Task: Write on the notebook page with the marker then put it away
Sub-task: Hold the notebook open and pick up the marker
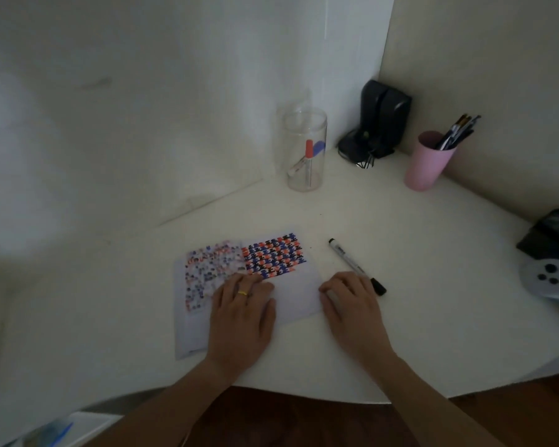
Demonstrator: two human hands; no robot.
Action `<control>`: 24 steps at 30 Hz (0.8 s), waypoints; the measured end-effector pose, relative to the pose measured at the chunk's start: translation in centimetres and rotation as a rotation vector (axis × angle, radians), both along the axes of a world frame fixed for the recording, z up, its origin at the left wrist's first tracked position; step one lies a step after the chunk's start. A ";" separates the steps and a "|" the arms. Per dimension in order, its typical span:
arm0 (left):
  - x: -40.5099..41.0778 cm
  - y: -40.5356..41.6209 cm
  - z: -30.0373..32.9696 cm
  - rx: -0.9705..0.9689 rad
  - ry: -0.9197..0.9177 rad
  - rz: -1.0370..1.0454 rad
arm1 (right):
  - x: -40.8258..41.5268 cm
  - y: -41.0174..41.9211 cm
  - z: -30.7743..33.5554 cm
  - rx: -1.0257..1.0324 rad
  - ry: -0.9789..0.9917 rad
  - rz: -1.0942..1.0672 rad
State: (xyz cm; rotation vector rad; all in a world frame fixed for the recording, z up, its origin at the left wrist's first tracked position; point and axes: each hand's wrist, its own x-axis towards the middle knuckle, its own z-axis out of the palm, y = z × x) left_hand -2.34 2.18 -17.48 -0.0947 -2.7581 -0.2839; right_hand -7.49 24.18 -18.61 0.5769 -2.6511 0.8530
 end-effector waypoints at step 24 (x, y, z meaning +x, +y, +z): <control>1.4 0.2 -1.0 -0.069 0.186 0.042 | 2.8 -0.7 0.6 0.136 0.152 -0.080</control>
